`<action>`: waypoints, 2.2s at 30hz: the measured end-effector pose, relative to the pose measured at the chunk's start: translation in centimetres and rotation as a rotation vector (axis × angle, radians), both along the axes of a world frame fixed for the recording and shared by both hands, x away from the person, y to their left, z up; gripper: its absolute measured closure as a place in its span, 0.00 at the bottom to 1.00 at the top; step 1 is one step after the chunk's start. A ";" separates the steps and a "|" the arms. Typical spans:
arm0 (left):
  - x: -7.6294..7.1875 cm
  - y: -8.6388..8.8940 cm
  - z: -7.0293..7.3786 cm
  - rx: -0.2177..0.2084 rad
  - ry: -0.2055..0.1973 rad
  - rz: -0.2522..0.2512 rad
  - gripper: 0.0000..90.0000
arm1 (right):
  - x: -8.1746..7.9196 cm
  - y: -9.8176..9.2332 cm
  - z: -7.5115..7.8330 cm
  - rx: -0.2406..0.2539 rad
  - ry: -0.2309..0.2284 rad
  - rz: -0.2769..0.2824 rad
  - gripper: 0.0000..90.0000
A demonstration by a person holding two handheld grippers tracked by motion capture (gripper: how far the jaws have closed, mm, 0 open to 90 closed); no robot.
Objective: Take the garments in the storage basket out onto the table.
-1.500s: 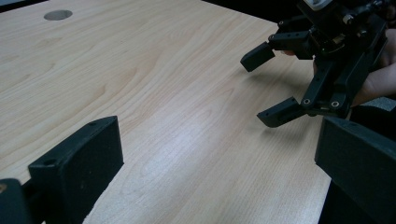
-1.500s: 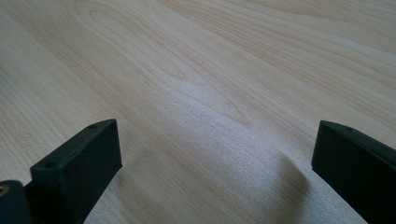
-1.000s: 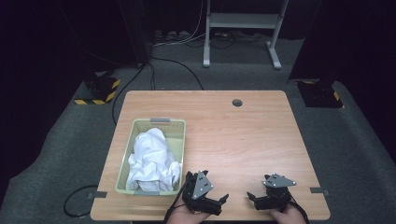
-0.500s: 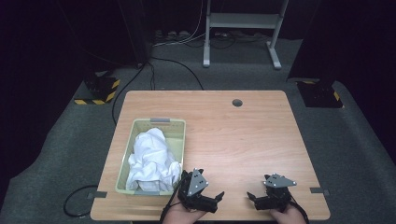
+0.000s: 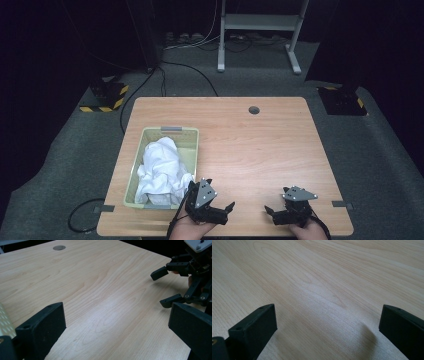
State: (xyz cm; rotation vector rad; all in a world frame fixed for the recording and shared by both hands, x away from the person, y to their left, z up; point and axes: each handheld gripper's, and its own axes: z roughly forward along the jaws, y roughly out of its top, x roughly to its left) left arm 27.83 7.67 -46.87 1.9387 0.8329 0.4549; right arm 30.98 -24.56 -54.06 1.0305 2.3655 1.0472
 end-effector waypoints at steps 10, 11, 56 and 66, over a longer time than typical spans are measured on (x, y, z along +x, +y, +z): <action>0.3 0.9 0.3 0.007 -0.011 0.017 0.02 | 0.0 0.0 0.0 0.001 -0.002 0.002 0.01; 0.4 1.1 0.4 0.006 -0.013 0.019 0.02 | 0.0 0.0 0.0 0.001 -0.001 0.001 0.01; 2.3 6.1 3.2 0.026 -0.053 0.147 0.02 | 0.0 0.0 0.0 0.004 -0.002 0.000 0.01; 2.6 7.3 3.4 0.021 -0.058 0.183 0.02 | 0.0 -0.1 0.0 0.006 -0.003 0.000 0.01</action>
